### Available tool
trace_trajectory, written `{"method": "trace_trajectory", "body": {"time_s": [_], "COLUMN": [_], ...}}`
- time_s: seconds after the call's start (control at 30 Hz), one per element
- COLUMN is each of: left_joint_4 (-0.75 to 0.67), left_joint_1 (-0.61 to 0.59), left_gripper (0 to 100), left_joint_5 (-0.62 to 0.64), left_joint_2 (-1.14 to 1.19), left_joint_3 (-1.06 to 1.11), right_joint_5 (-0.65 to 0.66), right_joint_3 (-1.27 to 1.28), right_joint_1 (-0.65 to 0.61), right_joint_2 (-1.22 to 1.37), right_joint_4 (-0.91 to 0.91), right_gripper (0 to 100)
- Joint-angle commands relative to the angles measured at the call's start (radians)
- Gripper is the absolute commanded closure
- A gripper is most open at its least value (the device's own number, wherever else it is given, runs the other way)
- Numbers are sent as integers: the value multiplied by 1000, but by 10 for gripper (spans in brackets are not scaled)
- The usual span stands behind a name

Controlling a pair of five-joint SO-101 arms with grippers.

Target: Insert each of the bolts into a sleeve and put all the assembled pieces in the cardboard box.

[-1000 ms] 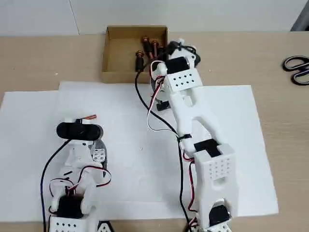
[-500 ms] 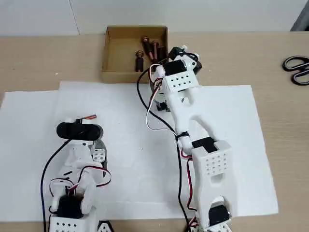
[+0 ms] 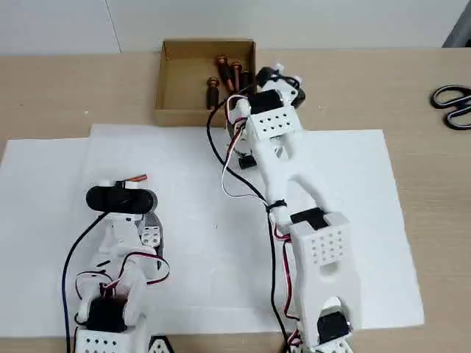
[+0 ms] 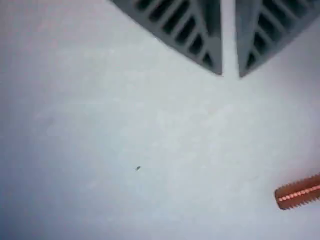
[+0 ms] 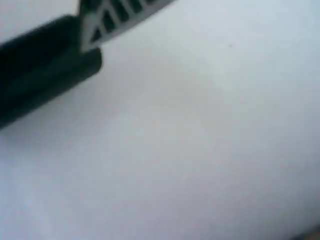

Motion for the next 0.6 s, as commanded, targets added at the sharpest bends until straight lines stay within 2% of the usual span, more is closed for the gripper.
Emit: {"method": "trace_trajectory", "body": {"time_s": [0.0, 0.2, 0.57], "left_joint_4": [-15, -15, -15], "left_joint_1": [-2, -2, -2], "left_gripper": [994, 994, 994], "left_joint_5": [5, 5, 5], "left_joint_2": [-9, -9, -9], "left_joint_3": [-7, -7, -7], "right_joint_5": [9, 12, 12], "right_joint_3": [-44, -44, -44], "right_joint_1": [-7, -8, -5], "right_joint_2": [8, 53, 90], "right_joint_4": [-58, -133, -133], "right_gripper": [800, 801, 812]}}
